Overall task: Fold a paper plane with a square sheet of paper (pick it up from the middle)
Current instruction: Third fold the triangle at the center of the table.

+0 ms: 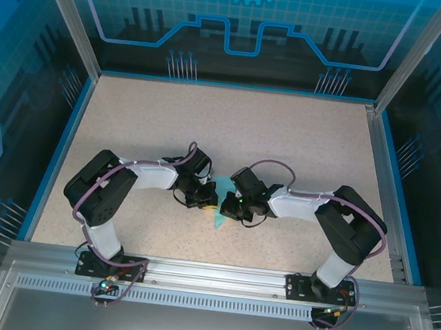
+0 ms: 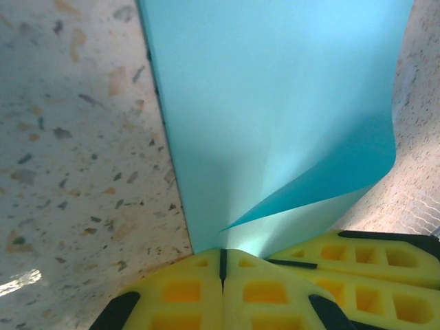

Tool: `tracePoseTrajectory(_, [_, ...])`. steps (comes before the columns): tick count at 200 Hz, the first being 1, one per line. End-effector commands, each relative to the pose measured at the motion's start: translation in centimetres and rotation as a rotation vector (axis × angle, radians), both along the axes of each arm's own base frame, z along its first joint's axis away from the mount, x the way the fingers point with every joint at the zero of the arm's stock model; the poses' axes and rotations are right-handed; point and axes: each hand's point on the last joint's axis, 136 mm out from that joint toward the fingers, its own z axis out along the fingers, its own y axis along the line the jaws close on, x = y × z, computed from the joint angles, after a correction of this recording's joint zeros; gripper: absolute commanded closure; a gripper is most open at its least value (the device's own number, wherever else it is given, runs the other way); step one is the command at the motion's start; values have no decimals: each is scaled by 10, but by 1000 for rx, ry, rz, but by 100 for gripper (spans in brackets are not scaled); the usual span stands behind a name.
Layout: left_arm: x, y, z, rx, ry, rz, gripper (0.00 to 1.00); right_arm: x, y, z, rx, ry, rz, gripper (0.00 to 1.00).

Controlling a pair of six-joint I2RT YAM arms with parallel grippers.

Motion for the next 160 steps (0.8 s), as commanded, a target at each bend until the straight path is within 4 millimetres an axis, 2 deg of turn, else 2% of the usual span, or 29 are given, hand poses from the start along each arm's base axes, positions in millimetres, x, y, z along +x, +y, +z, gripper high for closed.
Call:
tracePoseTrajectory(1, [-4, 13, -17, 94, 20, 2, 100, -1, 3, 15, 52, -47, 45, 92])
tracePoseTrajectory(26, [-6, 15, -19, 104, 22, 1, 100, -7, 17, 28, 106, -79, 112, 91])
tracePoseTrajectory(51, [-7, 15, -20, 111, 22, 2, 100, -18, 25, 27, 110, -71, 154, 91])
tracePoseTrajectory(95, [-8, 17, -21, 119, 24, 5, 100, -35, 29, 12, 100, -23, 177, 91])
tracePoseTrajectory(160, [-9, 21, -23, 137, 21, 9, 100, -49, 13, -17, 26, 42, 164, 91])
